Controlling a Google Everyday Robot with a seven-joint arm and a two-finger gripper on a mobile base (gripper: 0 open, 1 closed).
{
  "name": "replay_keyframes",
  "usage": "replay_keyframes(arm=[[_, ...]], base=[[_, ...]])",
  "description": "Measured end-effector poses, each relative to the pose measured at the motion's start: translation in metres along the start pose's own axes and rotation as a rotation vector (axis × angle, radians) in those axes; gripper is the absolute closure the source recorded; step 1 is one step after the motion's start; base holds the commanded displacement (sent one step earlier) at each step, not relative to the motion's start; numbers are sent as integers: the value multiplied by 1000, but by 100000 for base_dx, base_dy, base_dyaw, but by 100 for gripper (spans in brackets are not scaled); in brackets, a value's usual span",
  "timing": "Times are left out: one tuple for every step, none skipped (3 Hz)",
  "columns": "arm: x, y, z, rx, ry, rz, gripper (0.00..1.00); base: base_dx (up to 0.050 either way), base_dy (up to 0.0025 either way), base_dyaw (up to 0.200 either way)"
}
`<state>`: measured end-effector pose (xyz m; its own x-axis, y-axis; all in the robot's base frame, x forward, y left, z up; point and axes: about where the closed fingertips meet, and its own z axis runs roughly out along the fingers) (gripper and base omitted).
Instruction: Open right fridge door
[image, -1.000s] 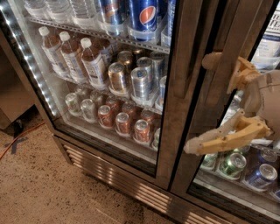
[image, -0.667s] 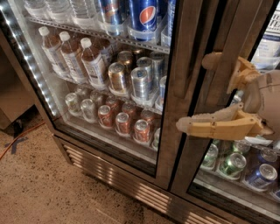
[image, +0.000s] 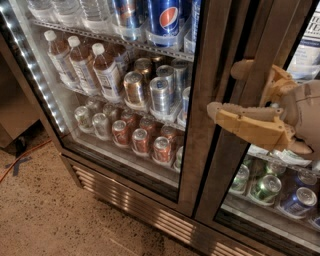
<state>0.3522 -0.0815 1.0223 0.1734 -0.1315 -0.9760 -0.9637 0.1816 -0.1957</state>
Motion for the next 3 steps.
replay_keyframes(arm=[[0, 0, 0, 0, 0, 0, 100], [0, 0, 0, 0, 0, 0, 100], [0, 0, 0, 0, 0, 0, 100]], base=[[0, 0, 0], [-5000, 0, 1], [-4998, -5, 33]])
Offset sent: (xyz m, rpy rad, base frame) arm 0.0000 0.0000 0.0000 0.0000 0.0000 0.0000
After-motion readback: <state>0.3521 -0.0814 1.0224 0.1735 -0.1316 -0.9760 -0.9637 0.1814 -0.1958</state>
